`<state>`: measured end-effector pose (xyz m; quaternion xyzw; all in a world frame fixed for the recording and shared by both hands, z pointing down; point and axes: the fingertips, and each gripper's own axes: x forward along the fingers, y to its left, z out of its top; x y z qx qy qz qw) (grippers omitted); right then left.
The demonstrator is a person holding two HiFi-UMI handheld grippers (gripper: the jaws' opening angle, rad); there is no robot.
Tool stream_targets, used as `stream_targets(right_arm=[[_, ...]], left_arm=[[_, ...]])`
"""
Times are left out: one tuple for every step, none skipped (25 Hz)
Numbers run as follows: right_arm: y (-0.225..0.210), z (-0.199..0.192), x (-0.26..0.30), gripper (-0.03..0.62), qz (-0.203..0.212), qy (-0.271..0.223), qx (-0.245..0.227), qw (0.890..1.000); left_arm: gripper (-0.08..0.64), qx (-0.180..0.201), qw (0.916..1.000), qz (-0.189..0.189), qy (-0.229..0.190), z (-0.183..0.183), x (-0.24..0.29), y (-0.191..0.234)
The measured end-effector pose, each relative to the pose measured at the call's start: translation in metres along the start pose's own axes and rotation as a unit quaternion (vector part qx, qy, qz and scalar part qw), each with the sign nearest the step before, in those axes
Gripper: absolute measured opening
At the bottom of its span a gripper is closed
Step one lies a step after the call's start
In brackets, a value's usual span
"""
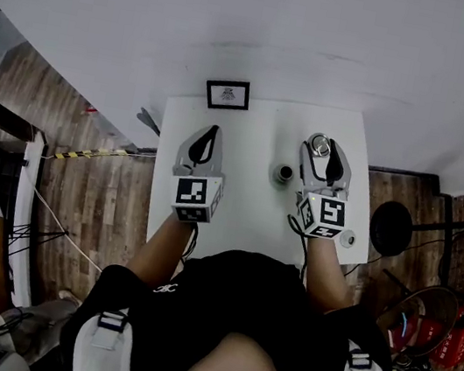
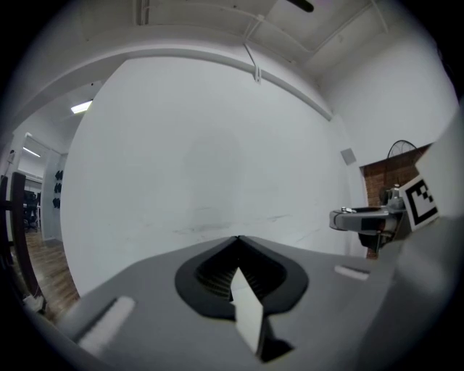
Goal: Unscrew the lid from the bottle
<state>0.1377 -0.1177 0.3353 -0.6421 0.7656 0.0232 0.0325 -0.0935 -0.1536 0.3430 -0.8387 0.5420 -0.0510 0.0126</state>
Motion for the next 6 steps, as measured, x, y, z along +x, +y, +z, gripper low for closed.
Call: stream_targets(right_arm=[[0.0011,0.0002,0.0003,0.255,0.002,0.000,0.000,1.000],[0.0017,0.0001,0.0006,0.255,0.004,0.000,-0.001,1.000],[0.0021,-0.0005,0.0007,0.255,0.006,0.000,-0.001,1.000],[0.0023,-0.0013,0.0008,0.255,0.007,0.001,-0.002,1.000],[0.0025,-0.0022,0.0009,0.255,0.009,0.002,-0.002,1.000],[0.0027,-0.0032,0.0010,0.255,0.010,0.003,-0.001,1.000]], left_arm=[[0.054,0.000,1.0000,-0.002,-0.003,0.0002,0.0005,-0.0005],[0.054,0.000,1.0000,-0.004,-0.005,0.0004,0.0008,-0.0012],[0.054,-0.001,1.0000,-0.005,-0.007,0.0005,0.0010,-0.0020],[0.054,-0.002,1.0000,-0.004,-0.006,0.0003,0.0011,-0.0026],[0.054,-0.003,1.0000,-0.003,-0.004,0.0000,0.0011,-0.0029],[0.054,-0.004,1.0000,-0.001,-0.001,-0.0004,0.0009,-0.0032]])
